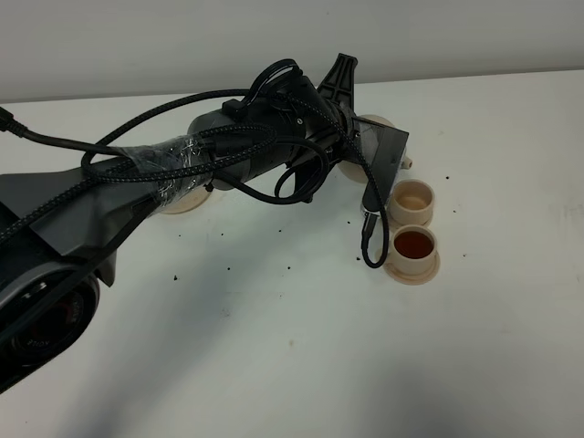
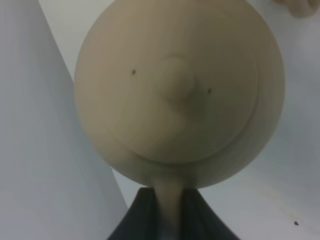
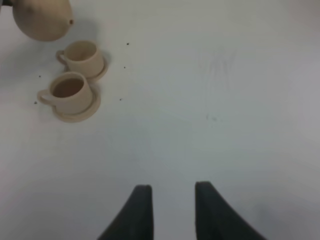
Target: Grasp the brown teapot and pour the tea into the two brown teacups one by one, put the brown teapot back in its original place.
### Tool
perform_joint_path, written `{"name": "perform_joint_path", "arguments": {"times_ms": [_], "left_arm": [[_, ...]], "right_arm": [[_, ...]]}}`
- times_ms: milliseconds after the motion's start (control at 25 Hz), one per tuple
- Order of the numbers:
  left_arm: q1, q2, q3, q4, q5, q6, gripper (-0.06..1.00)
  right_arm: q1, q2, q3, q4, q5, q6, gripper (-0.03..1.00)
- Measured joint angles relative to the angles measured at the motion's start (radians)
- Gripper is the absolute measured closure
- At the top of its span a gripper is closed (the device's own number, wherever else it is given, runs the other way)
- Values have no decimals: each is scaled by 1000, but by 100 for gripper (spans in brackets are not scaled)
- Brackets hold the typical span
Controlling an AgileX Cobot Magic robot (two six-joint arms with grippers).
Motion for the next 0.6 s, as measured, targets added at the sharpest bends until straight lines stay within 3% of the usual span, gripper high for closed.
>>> {"name": "perform_joint_path", "arguments": {"times_ms": [600], "left_arm": [[-18,0,1,17,-8,56,79]], "right_arm": [[0,0,0,0,0,0,73]]}}
